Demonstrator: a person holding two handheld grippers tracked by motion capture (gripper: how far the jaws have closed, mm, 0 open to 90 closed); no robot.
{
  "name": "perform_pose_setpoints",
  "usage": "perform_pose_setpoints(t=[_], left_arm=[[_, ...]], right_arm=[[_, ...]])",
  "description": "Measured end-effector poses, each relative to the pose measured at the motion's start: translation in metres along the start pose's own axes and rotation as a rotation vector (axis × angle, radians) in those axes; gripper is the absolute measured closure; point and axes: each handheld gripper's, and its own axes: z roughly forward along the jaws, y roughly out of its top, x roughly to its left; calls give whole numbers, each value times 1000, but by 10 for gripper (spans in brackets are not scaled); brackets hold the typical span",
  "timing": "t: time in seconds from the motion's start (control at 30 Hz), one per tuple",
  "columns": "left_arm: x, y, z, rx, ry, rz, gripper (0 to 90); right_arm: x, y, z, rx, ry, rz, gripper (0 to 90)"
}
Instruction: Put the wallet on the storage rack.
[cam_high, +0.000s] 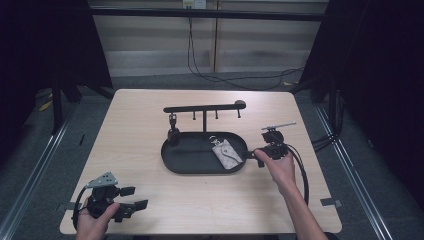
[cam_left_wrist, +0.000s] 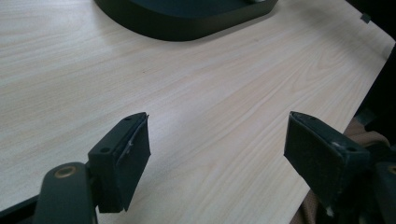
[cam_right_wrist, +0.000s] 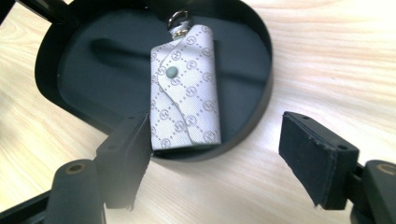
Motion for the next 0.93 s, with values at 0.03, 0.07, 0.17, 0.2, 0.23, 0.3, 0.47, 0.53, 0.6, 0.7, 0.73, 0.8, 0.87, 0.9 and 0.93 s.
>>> perform_pose_setpoints(t=[0.03,0.07,0.17,0.2,0.23,0.3,0.47,0.53,0.6,0.7,0.73,0.8,0.87,0.9,0.93], left_arm=[[0,0,0,0,0,0,223],[-1,0,0,0,2,-2,224],[-1,0,0,-3,2,-2,226],[-1,0,0,-7,4,-2,228],[-1,0,0,-7,4,-2,230],[-3,1,0,-4,12,14,249],[-5,1,1,10,34,27,249],[-3,1,2,7,35,18,249],[-3,1,2,8,30,17,249],[-2,2,1,-1,-17,20,234],[-4,2,1,2,-16,23,231],[-4,2,2,5,-15,29,232],[-4,2,1,7,-13,27,232],[-3,2,-1,-4,-13,25,230],[-3,2,-1,-4,-13,25,227]], right_arm=[[0,-3,-2,-7,-7,-4,260],[-1,-7,-3,-20,-9,-8,260],[0,-17,-8,-43,-15,-23,260],[0,-20,-9,-51,-19,-32,261],[0,-20,-9,-51,-19,-32,261],[-1,-30,-14,-72,-23,-46,259],[-3,-43,-19,-73,-27,-62,250],[-3,-48,-22,-77,-26,-66,249],[-3,-54,-26,-78,-27,-65,248],[-5,-64,-30,-82,-35,-70,248],[-7,-73,-32,-103,-16,-45,247],[-10,-80,-32,-100,-21,-42,240],[-10,-82,-32,-98,-26,-34,235],[-11,-85,-35,-103,-32,-44,240],[-11,-85,-35,-103,-32,-44,240]])
